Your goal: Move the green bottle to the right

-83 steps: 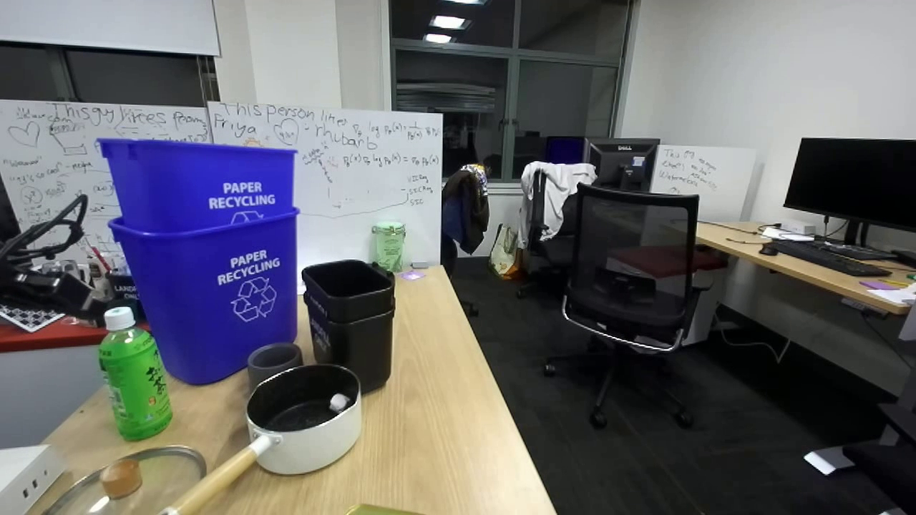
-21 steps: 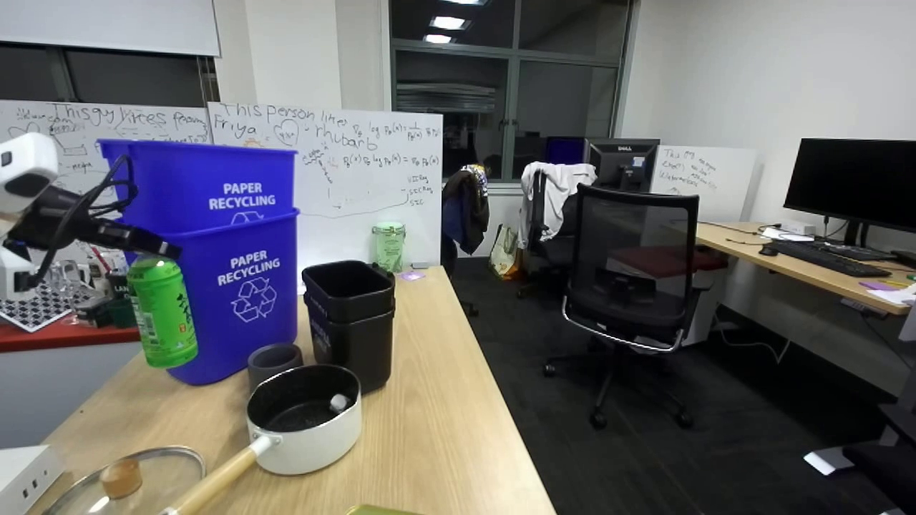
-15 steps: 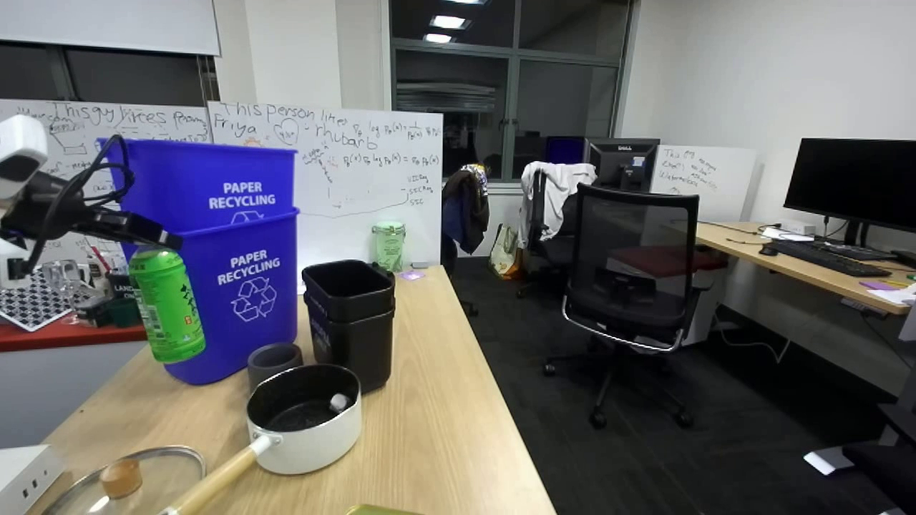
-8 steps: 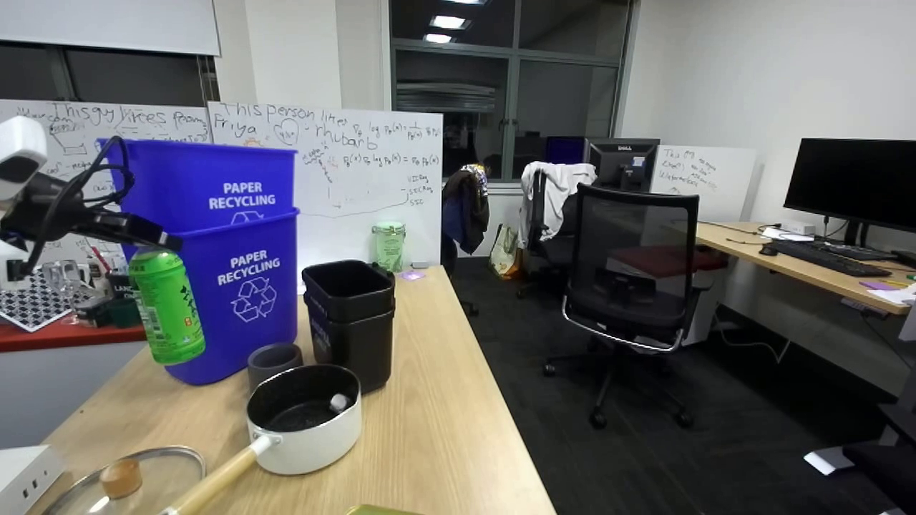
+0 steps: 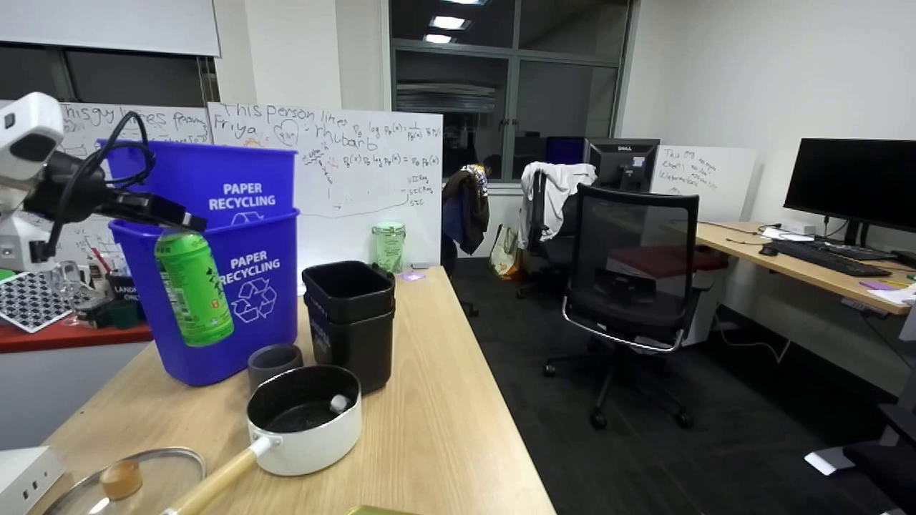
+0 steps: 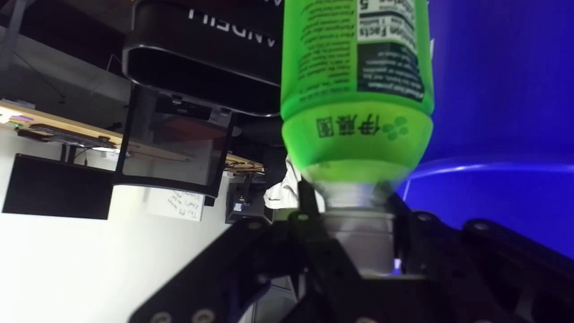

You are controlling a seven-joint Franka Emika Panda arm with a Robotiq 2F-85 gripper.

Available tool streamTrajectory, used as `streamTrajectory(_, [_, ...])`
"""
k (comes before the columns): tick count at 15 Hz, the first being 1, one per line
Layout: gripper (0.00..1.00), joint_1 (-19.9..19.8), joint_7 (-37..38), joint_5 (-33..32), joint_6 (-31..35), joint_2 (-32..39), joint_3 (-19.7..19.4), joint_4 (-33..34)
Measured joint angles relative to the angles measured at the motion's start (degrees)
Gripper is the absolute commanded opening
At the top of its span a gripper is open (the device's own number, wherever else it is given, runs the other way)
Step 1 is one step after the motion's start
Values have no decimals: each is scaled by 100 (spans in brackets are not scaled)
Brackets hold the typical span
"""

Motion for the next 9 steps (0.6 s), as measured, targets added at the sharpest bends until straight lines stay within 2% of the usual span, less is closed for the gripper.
streamTrajectory(4, [11, 82, -60, 8, -11, -81, -563, -77])
streamTrajectory(9, [11, 497, -227, 54, -78, -86, -1511, -454])
